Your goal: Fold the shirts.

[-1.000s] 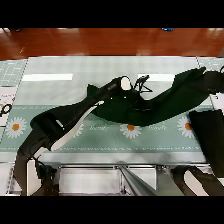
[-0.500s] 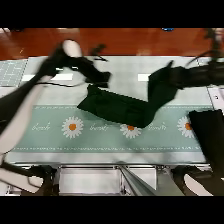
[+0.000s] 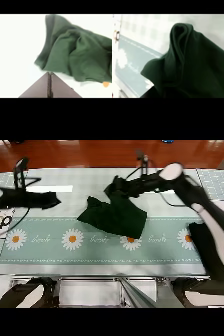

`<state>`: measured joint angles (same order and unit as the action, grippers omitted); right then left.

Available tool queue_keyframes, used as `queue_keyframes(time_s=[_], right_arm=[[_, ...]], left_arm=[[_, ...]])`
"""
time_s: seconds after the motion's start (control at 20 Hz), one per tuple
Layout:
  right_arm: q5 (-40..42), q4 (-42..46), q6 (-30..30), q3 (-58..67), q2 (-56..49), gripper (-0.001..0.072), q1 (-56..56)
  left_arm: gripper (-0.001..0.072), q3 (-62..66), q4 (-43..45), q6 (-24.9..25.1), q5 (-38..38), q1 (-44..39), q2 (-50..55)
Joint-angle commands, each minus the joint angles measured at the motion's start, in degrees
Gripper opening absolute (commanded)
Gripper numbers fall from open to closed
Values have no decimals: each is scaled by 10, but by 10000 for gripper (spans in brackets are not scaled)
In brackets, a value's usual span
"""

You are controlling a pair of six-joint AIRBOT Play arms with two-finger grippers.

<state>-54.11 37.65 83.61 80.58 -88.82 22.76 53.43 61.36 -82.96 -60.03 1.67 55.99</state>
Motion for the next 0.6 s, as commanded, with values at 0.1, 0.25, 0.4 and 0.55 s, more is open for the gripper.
queue_keyframes(time_s=[0.1, 0.25, 0.4, 0.55], right_arm=[[2, -54, 4, 106, -138, 25, 65], [6, -75, 0, 112, -168, 319, 87], [-14, -76, -26, 112, -168, 420, 86], [-119, -72, -9, 112, -123, 419, 10]], left_arm=[[24, -127, -12, 3, 39, 22, -63], [24, -144, -14, 3, 59, 22, -63], [24, -144, -13, 4, 86, 23, -63], [24, -76, -51, 6, 26, 78, -68]])
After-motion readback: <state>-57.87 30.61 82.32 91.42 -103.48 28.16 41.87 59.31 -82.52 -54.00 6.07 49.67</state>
